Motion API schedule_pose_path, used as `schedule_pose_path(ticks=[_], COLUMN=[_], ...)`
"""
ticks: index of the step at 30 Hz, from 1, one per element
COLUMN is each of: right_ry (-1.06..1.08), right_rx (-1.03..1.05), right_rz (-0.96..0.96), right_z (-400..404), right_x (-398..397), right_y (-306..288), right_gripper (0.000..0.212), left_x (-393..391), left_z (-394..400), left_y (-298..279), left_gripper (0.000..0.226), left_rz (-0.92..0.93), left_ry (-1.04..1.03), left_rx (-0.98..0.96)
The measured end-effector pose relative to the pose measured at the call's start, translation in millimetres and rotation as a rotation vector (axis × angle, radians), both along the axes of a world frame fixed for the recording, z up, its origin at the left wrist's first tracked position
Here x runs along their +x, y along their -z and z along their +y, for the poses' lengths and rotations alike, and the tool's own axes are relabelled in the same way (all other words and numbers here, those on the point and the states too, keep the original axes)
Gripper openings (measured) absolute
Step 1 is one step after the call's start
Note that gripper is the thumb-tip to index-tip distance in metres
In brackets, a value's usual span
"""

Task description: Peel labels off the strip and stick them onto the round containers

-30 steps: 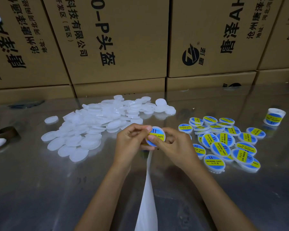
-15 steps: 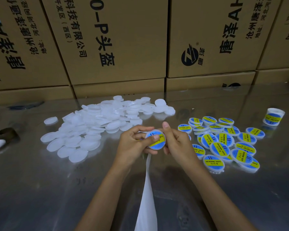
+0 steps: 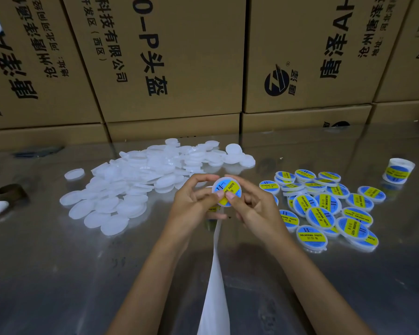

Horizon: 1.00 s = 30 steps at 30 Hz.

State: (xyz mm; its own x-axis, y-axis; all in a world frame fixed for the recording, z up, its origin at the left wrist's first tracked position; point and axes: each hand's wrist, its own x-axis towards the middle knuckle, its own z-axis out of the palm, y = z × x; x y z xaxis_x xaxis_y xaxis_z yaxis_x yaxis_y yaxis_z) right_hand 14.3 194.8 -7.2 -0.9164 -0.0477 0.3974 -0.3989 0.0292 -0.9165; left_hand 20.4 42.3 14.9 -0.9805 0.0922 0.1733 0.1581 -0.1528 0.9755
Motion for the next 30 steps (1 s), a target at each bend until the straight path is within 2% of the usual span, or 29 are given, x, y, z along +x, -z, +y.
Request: schedule_pose_path(ticks=[4,6,12,15,18,20,23,27,30], right_ry=[-0.024,-0.021,-0.011,-0.015,-0.030,-0.057,0.001,0.260,0.318], right_rx=[-0.014,0.009,0.008,0.092,0.174,0.161,0.049,-0.269,-0.491], right_rz=[-0.031,-0.046,-0.096,-0.178,-0.192,-0.236,-0.325,-0.464,-0.584], right_z=[0,1,3,-1,-3,-3,0,14,26], right_x=[1,1,1,0,-1,-1,-1,-10,-16], right_y=[0,0,-4,0,5,4,2,3,5], right_gripper=[0.032,0.031,0.027,0.019,0.035,0.038,0.038,0.032,0.027], left_x=[0,-1,-2,-4,-6,-7,-8,-11,-13], left_z=[-1,-2,1,1,-2,-1,1,-7,-15], left_y=[1,1,4,4,6,8,8,8,11], left_gripper=[0.044,0.045,0.038,0.033,0.021,0.020,0.024,0.026,0.027], left_rz=[0.009,0.021,-0.002,-0.013,-0.042,-0.048,-0.055,-0.111,-0.140], left_ry=[0.088,0.100,0.008,-0.052,-0.106,-0.119,-0.176,-0.292,-0.377], left_rx=[-0.046,-0.055,0.023,0.074,0.070,0.057,0.050,0.085,0.084])
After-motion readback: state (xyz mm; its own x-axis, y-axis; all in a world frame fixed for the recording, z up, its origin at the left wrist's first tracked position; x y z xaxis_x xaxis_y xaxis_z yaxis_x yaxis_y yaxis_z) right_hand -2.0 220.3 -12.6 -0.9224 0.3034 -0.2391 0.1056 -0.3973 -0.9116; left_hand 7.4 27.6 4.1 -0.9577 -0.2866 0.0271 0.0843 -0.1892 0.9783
